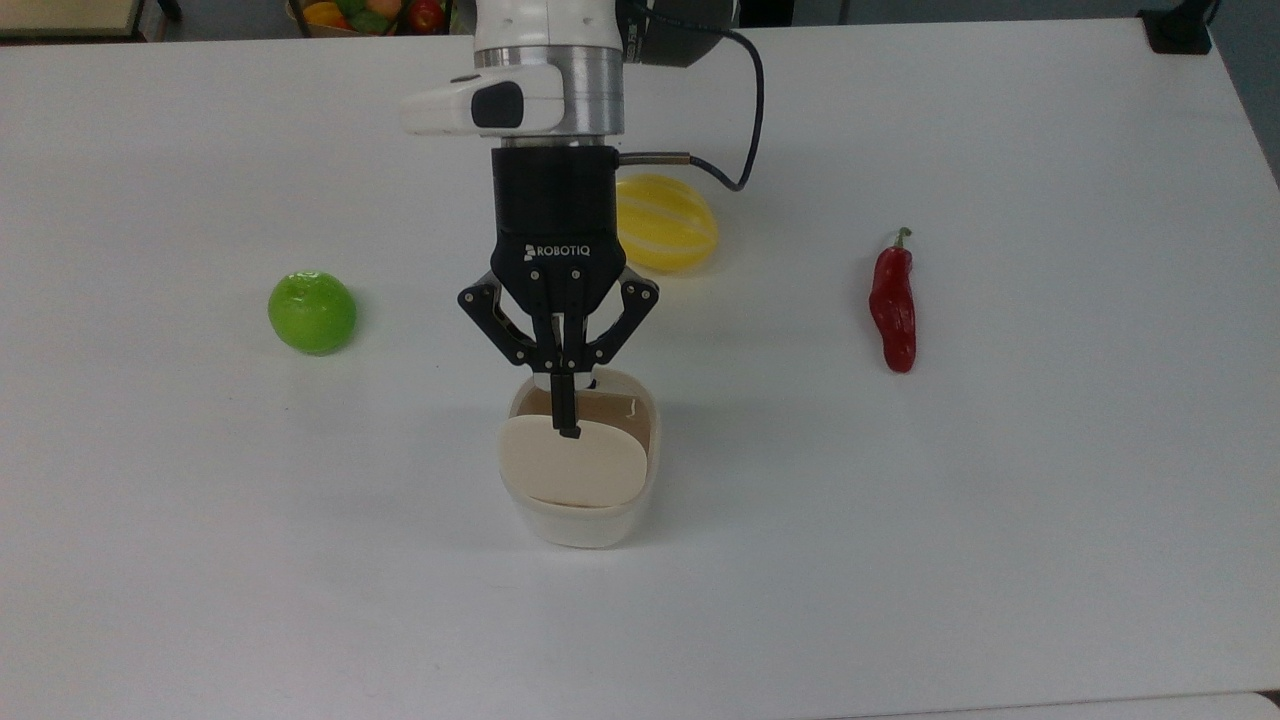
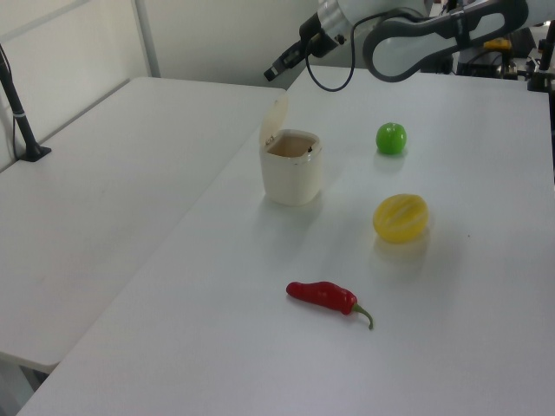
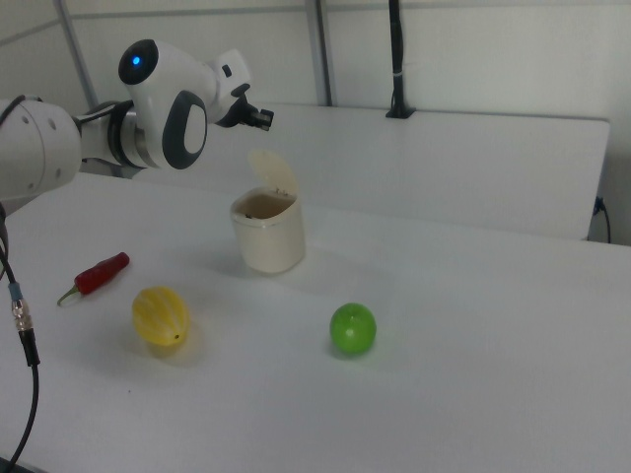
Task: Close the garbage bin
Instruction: 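Move the gripper over the cream bin behind its raised lid, then push the raised lid down onto the bin rim with the gripper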
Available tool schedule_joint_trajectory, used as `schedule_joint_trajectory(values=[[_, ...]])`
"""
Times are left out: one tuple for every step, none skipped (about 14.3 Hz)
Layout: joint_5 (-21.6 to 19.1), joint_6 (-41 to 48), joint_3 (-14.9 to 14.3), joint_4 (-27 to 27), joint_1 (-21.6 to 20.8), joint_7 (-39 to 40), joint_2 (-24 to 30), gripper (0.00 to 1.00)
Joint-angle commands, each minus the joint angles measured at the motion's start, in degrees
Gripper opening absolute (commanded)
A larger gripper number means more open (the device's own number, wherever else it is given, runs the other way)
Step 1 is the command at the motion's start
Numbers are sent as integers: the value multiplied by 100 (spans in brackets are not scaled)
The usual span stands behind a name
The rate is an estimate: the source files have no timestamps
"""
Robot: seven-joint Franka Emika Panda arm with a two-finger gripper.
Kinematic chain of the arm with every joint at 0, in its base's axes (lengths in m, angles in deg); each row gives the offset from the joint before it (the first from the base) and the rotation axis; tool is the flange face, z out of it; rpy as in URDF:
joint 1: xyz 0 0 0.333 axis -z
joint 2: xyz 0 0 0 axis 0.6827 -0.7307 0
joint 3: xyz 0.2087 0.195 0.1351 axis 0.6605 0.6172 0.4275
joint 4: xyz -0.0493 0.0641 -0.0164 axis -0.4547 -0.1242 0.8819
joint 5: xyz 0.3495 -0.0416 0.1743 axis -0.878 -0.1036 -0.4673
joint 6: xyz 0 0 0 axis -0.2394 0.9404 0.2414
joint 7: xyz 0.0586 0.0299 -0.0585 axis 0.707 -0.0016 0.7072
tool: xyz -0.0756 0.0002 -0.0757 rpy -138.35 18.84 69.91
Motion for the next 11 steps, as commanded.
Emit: schedule_joint_trajectory(values=[[-60, -372, -39, -365, -48, -62, -466, 0], [-42, -399, -39, -374, -48, -53, -528, 0], [-25, -399, -39, -366, -48, -44, -537, 0], [-25, -390, -39, -365, -48, -44, -538, 0], [-16, -338, -39, -365, -48, -53, -520, 0], [-16, -303, -39, -339, -56, -44, -485, 0], [-7, -180, -39, -313, -65, -44, -441, 0], [-7, 30, -39, -287, -83, -44, -397, 0], [-16, 388, -39, -295, -83, -44, -362, 0], [-16, 583, -39, -295, -91, -44, -310, 0], [-33, 907, -30, -295, -92, -53, -222, 0]])
